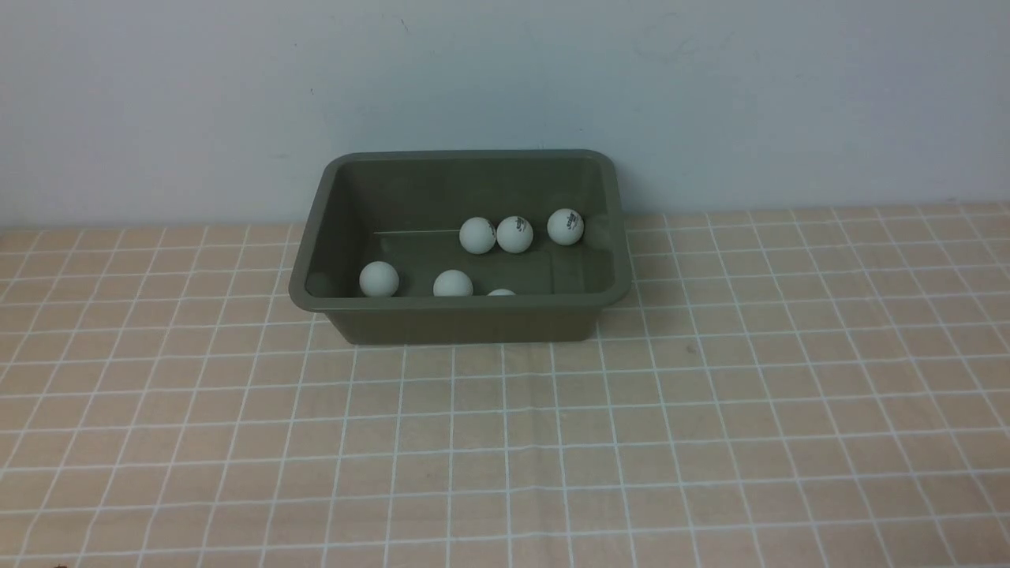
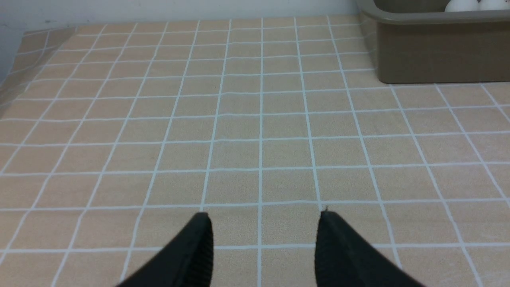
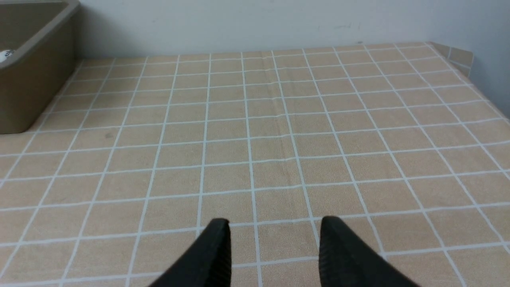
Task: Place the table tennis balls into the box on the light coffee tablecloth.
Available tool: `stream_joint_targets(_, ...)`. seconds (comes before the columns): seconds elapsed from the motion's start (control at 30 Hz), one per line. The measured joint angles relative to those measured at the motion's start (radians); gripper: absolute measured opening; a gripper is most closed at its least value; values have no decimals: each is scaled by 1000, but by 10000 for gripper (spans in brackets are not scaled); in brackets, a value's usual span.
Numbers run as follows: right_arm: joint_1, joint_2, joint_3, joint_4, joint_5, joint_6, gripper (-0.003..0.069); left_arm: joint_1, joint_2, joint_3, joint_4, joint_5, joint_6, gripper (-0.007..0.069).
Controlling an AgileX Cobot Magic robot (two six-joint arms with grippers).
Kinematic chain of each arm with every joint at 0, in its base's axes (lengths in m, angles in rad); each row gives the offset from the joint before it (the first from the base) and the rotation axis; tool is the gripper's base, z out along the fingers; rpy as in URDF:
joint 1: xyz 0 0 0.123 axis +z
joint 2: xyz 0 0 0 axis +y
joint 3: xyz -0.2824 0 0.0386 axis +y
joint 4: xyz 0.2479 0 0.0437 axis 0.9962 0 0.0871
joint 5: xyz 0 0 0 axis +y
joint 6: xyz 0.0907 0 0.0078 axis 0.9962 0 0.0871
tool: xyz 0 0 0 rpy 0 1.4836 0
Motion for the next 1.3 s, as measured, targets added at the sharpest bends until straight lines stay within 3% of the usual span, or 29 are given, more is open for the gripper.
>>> stream_joint_targets(0.27, 2, -39, 0, 46, 1, -39, 291, 0, 0, 0, 0, -1, 0, 287)
stream_joint_targets(0.47, 21, -47, 0, 289, 31, -335, 291, 0, 0, 0, 0, -1, 0, 287)
stream_joint_targets(0.57, 21, -47, 0, 325, 36, -427, 291, 0, 0, 0, -1, -1, 0, 287)
stream_joint_targets(0.67, 21, -47, 0, 317, 42, -432, 291, 0, 0, 0, -1, -1, 0, 287)
stream_joint_targets(0.93, 21, -47, 0, 215, 42, -254, 291, 0, 0, 0, -1, -1, 0, 287)
stream_joint_targets(1.3, 11, -47, 0, 209, 42, -238, 291, 0, 0, 0, -1, -1, 0, 287)
